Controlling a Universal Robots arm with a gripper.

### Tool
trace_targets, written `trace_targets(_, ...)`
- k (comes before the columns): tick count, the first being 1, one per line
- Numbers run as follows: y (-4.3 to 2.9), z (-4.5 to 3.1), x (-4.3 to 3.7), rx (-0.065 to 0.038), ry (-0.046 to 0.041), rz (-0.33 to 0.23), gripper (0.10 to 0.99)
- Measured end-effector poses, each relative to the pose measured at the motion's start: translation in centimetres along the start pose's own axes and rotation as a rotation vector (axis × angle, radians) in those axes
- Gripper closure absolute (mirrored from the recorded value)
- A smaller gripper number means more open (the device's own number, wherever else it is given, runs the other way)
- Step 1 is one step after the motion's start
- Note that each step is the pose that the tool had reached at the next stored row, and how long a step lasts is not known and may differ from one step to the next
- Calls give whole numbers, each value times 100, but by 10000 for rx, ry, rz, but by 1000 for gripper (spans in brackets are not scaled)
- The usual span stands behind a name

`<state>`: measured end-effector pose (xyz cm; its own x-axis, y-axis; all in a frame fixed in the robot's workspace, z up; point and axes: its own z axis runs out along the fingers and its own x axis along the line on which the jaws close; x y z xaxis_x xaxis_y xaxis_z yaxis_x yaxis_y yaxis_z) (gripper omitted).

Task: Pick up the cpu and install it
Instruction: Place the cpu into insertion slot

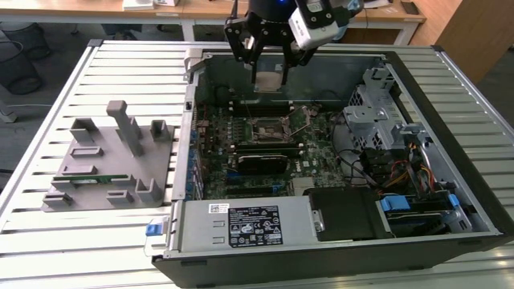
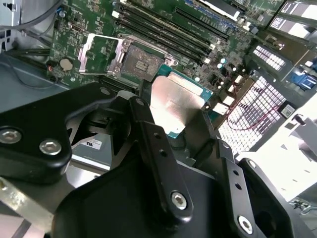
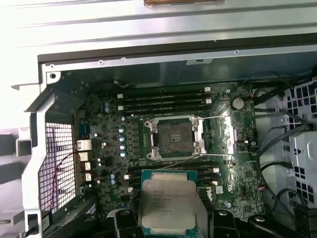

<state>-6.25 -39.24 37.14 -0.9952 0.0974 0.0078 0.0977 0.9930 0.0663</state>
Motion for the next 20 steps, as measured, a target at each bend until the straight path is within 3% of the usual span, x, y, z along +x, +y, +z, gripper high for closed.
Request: trace_targets(20,44,21,-10,4,-143,2043,561)
